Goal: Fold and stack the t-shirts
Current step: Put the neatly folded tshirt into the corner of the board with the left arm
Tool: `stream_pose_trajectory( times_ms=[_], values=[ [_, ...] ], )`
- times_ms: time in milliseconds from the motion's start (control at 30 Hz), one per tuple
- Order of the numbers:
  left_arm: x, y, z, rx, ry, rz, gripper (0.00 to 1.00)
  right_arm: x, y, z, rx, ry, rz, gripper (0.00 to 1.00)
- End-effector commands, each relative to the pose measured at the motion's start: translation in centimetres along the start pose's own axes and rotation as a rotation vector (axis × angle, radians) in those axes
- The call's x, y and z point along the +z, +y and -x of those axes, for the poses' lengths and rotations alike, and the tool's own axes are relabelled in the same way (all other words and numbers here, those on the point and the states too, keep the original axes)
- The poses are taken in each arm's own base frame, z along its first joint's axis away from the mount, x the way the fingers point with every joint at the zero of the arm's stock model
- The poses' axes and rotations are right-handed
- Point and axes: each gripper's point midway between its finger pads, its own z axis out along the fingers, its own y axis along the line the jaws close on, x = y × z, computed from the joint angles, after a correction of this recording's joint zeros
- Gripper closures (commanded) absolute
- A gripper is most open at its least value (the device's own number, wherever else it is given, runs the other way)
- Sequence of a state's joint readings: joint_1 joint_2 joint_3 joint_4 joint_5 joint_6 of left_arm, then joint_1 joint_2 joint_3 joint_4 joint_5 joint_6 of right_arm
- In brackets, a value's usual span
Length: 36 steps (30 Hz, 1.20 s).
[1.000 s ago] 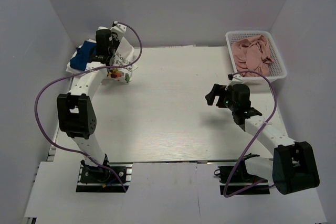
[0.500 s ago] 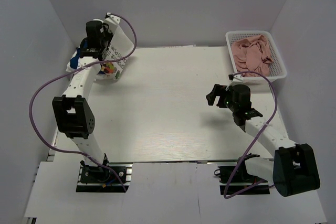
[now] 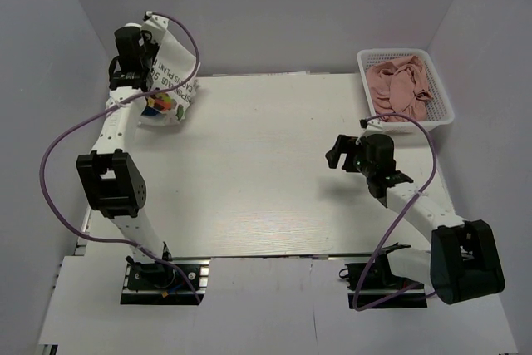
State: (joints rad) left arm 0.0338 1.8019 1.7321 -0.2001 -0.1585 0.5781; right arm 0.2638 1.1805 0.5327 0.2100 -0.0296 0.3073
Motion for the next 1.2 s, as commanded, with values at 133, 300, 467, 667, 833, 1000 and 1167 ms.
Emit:
stream_pose_trajectory(
  times_ms=[133,300,467,667,833,1000,1167],
  values=[
    [3.7,4.3,-0.7,-0.045,-0.039,0.123,1.00,1.0,-0.2,1.0,-0.009,-0.013,-0.018,0.10],
    [7.3,4.6,-5.2,-0.059,0.023,0.173,1.00,1.5,-1.0,0.6,-0.008,0.011,-0.061,0.10],
    [10.6,6.0,-10.3,-0.118,0.063,0.266,1.00,2.3,-1.5,-0.5,-0.001,0.060,-0.082,0.10],
    [12.0,8.1,-12.4,-0.140,0.066,0.334,1.00,2.6,-1.9,-1.2,0.017,0.078,-0.105,0.10],
    [12.0,9.5,-12.8,-0.165,0.056,0.360,1.00,2.9,-2.1,-1.4,0.019,0.088,-0.115,0.10],
    [12.2,10.0,-12.8,-0.167,0.044,0.367,1.00,3.2,-2.0,-1.5,0.021,0.101,-0.109,0.10],
    [12.4,9.0,-15.0,-0.189,0.088,0.371,0.59,3.2,-2.1,-1.6,0.016,0.104,-0.115,0.10]
  ],
)
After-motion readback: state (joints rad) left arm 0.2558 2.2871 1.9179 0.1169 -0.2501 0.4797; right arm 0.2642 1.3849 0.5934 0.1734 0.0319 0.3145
